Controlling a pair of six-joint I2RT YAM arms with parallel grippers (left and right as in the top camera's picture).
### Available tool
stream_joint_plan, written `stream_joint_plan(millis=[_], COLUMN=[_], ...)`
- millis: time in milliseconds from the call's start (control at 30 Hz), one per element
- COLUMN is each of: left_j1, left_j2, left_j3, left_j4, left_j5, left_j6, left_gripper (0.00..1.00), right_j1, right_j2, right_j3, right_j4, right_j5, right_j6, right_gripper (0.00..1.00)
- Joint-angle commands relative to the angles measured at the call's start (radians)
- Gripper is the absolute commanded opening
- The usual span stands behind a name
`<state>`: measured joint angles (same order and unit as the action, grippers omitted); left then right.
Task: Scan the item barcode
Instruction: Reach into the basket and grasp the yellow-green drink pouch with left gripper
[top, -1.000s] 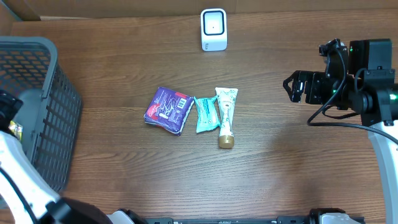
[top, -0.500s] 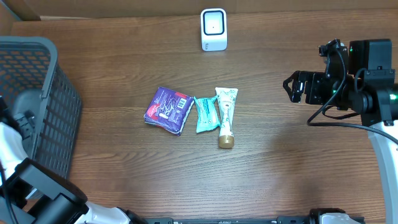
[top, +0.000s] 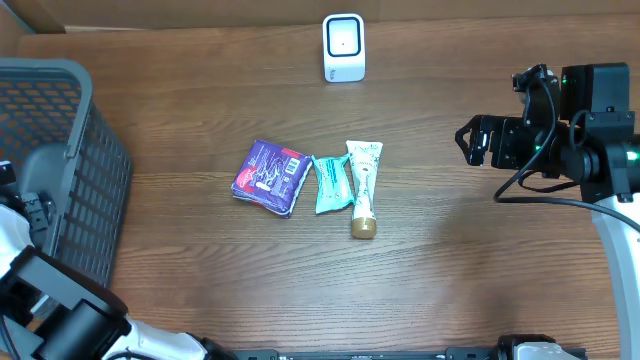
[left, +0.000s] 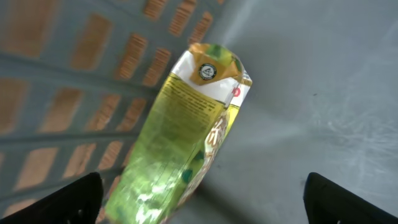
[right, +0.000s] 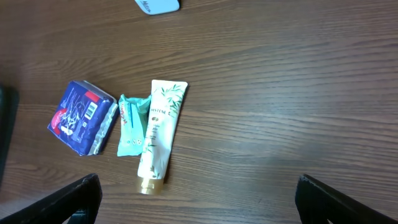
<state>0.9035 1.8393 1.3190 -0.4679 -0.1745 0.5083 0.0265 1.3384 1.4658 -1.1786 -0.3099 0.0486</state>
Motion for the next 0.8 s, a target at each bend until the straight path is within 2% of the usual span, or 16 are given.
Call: stream_joint_plan(millis=[0, 233, 400, 467, 600, 633, 667, 767], left_j1=[0.003, 0.010, 0.010, 0.010, 0.009, 0.007, 0.005, -0.003], left_j2=[0.041, 0.093, 0.124, 0.126, 0.126, 0.126, 0.126, 0.126], left_j3=[-0.005, -0.005, -0.005, -0.005, -0.005, -0.005, -0.005, -0.005], left_j4=[0.021, 0.050, 0.050, 0.050, 0.050, 0.048, 0.046, 0.035], left_j5=[-0.038, -0.043, -0.046, -0.045, -0.045, -0.045, -0.045, -0.044], left_j6=[0.035, 0.039, 0.038, 0.038, 0.029, 0.021, 0.010, -0.008], left_gripper=[0.90, 0.86, 0.76, 0.63, 0.16, 0.09, 0.04, 0.04], right_j1=[-0.004, -0.004, -0.004, -0.004, -0.004, -0.004, -0.004, -0.004], right_j2=[-0.001, -0.001, -0.001, -0.001, -0.001, -0.001, -0.001, -0.001], right_j3=[0.026, 0.026, 0.026, 0.026, 0.026, 0.026, 0.026, 0.026], right_j4=[0.002, -0.003, -0.005, -0.006, -0.005, -0.005, -0.005, -0.005], right_j5=[-0.005, -0.005, -0.005, -0.005, -0.005, -0.005, -0.005, -0.005], right_j6=[0.000, 0.000, 0.000, 0.000, 0.003, 0.003, 0.003, 0.003], right_gripper=[1.00, 1.00, 1.00, 1.00, 1.00, 1.00, 1.00, 1.00])
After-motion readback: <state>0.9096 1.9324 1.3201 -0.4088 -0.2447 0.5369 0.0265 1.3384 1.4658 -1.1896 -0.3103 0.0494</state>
